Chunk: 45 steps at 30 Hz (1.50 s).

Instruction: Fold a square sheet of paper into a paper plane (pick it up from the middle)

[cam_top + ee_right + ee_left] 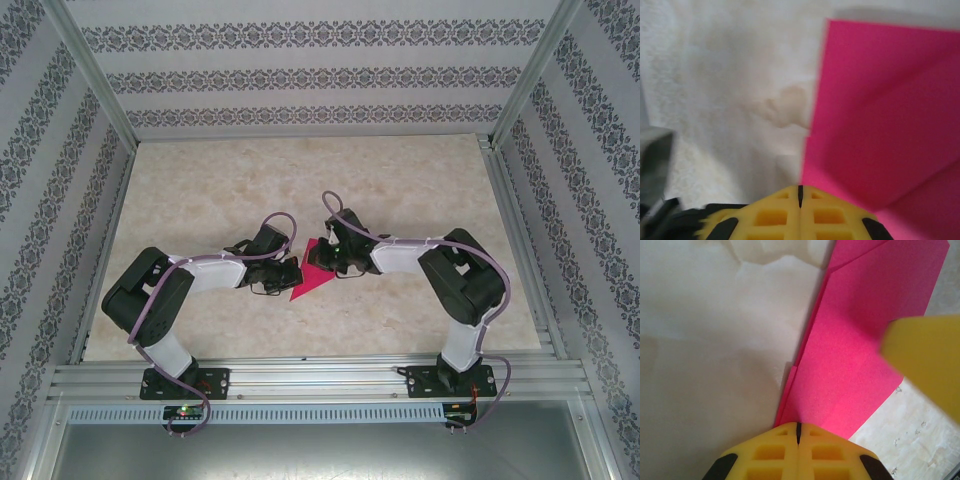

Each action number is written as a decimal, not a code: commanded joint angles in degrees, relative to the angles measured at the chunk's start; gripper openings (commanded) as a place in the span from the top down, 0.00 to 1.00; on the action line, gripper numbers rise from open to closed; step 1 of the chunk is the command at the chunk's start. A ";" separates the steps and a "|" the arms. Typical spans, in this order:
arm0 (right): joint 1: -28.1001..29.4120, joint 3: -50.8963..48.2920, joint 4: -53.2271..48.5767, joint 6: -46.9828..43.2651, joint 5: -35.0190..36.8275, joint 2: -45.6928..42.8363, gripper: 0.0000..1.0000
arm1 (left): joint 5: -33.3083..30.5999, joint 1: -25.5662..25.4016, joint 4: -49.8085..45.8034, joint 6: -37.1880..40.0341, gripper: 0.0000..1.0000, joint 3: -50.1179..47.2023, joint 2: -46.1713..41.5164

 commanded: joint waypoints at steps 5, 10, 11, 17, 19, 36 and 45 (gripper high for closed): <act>-2.58 -3.62 3.62 0.85 1.98 4.35 0.96 | -4.83 0.65 -11.47 1.66 1.00 -1.95 2.60; -7.97 -0.85 -1.91 -3.31 3.04 2.39 0.95 | -5.28 0.64 -12.39 2.12 1.00 -2.19 2.32; -9.04 -0.05 -3.10 -4.31 3.65 2.24 0.95 | -5.35 0.60 -12.54 2.16 1.00 -2.22 2.32; -14.47 3.87 -5.14 -6.76 1.88 3.12 0.93 | -5.39 0.60 -12.55 2.32 1.00 -2.64 2.23; -15.14 4.76 -5.83 -6.93 1.29 2.62 0.92 | -5.31 0.59 -12.64 2.44 1.00 -2.68 2.08; -4.33 2.81 -1.74 -2.82 -1.27 -0.41 0.92 | -4.83 0.61 -12.55 2.65 1.00 -2.30 1.28; -5.57 0.85 -1.92 -3.76 0.86 4.67 0.94 | -2.91 0.63 -12.55 4.15 0.99 -1.85 0.10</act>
